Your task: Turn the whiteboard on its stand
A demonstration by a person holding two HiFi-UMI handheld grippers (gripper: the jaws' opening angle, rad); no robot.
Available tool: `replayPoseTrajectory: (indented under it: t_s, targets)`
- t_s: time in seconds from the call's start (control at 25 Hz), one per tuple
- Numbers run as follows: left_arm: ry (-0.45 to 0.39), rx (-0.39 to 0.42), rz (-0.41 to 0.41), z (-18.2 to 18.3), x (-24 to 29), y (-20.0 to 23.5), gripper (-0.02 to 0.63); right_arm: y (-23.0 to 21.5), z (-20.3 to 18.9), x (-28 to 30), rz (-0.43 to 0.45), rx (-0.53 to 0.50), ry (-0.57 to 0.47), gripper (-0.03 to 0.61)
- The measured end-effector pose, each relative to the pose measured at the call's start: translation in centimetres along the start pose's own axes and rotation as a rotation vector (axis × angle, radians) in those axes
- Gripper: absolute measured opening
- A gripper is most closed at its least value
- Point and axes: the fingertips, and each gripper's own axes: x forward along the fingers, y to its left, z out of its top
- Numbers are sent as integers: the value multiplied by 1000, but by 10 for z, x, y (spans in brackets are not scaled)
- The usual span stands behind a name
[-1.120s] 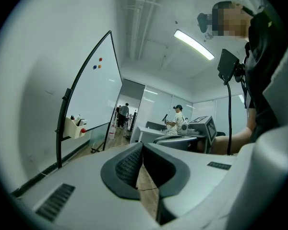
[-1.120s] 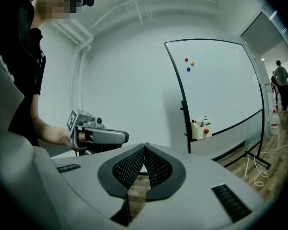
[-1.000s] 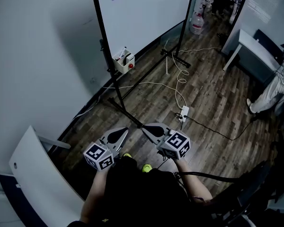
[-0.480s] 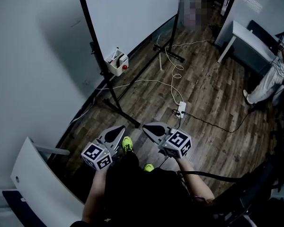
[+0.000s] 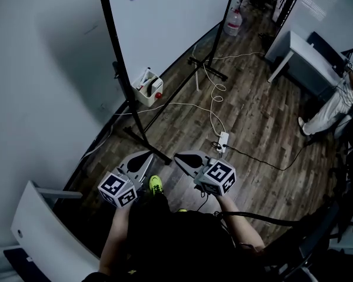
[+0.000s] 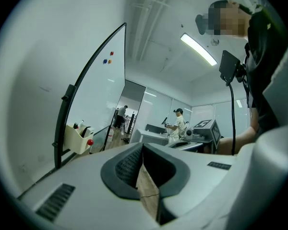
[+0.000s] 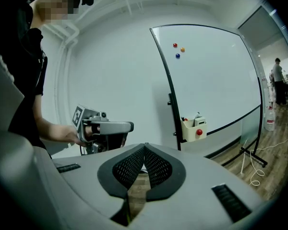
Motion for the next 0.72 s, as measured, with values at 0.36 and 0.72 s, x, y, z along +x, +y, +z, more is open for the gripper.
replayPoseTrajectory:
  t_s: [0.36,0.72]
  targets:
    - [-11,43,5,43,16,76,18,-44,37,52,-41,0,-14,20]
    - [-36,105,-28,88,38,127,18,-84,81,98,-127,-63,-77,20]
